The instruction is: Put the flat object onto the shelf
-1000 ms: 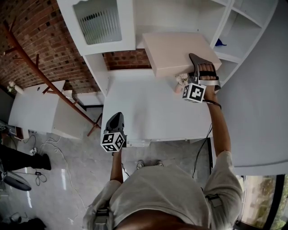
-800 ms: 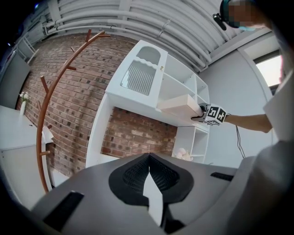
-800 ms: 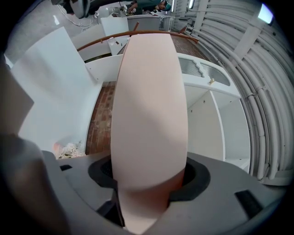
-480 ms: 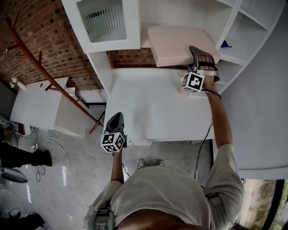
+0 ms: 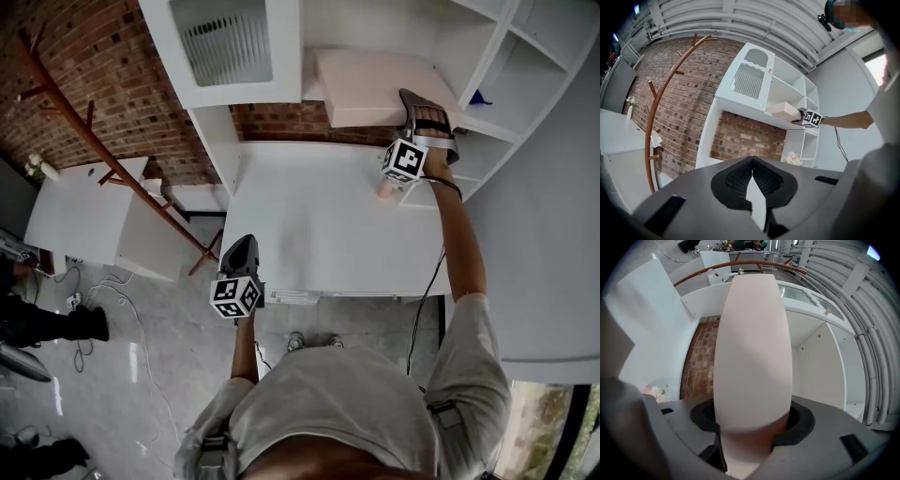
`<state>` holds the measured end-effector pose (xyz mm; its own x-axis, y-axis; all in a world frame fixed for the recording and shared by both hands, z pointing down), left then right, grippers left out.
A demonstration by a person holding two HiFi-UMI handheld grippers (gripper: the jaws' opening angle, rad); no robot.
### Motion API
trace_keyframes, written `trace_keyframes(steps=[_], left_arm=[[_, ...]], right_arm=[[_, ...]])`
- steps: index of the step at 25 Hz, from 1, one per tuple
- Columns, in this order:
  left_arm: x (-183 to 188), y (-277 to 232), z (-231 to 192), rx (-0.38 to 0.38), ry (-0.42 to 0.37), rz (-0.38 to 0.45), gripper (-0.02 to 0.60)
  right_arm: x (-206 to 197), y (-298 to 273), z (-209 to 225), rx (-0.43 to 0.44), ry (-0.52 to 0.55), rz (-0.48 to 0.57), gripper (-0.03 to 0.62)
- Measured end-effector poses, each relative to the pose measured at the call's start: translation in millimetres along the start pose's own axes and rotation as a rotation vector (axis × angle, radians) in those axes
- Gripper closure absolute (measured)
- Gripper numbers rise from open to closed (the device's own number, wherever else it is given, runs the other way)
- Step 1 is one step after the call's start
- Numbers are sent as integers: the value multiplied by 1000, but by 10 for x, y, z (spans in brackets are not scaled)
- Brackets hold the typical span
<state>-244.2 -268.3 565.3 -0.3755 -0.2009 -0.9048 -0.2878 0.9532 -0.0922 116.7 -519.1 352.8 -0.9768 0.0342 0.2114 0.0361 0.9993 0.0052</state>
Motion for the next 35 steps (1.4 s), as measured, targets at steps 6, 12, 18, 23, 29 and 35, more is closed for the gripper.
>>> trace_keyframes(steps=[6, 12, 18, 23, 29, 35], left_arm=[[18, 33, -54, 18, 2, 5, 566], [21, 23, -45, 12, 7, 5, 566], [30, 88, -18, 17, 1, 13, 566], [37, 182, -37, 32, 1, 24, 566], [58, 184, 6, 17, -5, 31, 566], [29, 111, 121, -26, -10, 14, 566]], right_arm=[[4, -92, 8, 11, -2, -2, 310], [18, -103, 16, 18, -4, 6, 310], [-18, -79, 19, 11, -5, 29, 284], [-42, -13, 8, 14, -29, 41, 238], [-106, 150, 80, -19, -66, 37, 229], [-209, 442, 14, -34, -78, 35, 230]])
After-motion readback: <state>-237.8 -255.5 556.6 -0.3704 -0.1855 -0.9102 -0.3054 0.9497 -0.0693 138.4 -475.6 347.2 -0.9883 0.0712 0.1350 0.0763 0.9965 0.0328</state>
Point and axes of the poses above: the fingertips, and each gripper's own axes: y backward along the fingers, z to its right, x out of its top, the point moved 10 cm from there along y, backward along the fingers, and after that the axes turned 11 degrees about y, right-handed, at the moved point
